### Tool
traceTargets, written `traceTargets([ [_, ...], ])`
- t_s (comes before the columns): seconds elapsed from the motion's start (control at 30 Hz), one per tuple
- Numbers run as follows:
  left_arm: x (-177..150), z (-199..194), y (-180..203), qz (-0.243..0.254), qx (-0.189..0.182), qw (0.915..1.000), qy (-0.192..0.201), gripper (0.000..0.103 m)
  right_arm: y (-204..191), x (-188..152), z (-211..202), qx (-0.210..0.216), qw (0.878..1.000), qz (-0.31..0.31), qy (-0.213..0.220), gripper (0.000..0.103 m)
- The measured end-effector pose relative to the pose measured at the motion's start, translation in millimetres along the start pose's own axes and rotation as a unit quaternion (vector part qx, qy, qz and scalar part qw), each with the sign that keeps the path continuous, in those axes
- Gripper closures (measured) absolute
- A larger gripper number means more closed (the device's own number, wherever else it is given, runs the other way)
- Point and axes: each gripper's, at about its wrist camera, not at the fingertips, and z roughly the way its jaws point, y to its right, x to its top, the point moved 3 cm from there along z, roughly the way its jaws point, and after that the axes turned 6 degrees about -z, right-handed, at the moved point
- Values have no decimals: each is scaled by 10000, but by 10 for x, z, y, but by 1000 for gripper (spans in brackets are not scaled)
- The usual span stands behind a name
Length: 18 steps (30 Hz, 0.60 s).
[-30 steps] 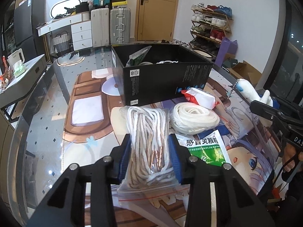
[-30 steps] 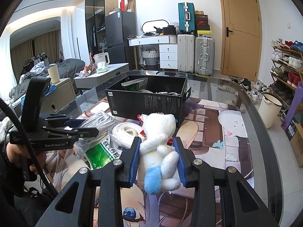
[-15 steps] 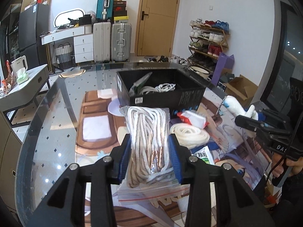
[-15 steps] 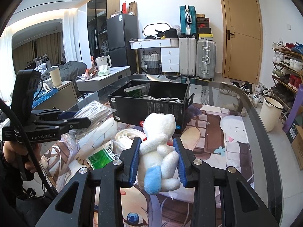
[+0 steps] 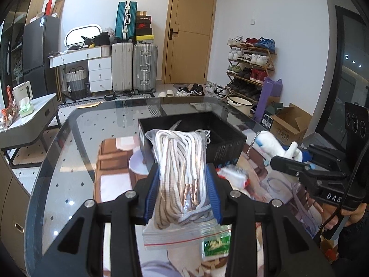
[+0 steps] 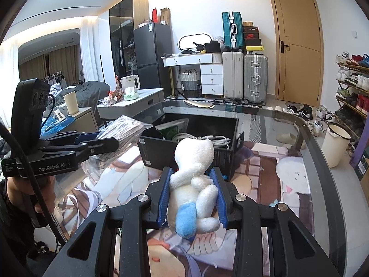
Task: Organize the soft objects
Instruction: 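Carry the plush toy in the right tool while the left tool carries the rope bag over the box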
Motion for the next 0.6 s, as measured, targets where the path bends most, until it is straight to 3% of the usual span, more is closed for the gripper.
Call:
traceTargets([
  [0.47,434,223,3,18,-67,9993,372,65,153,322,264,-17,9999,57,93,68],
  [0.6,520,381,-16,21,-112,9995,303,65,232,384,373,-24,9999,91,56,68],
])
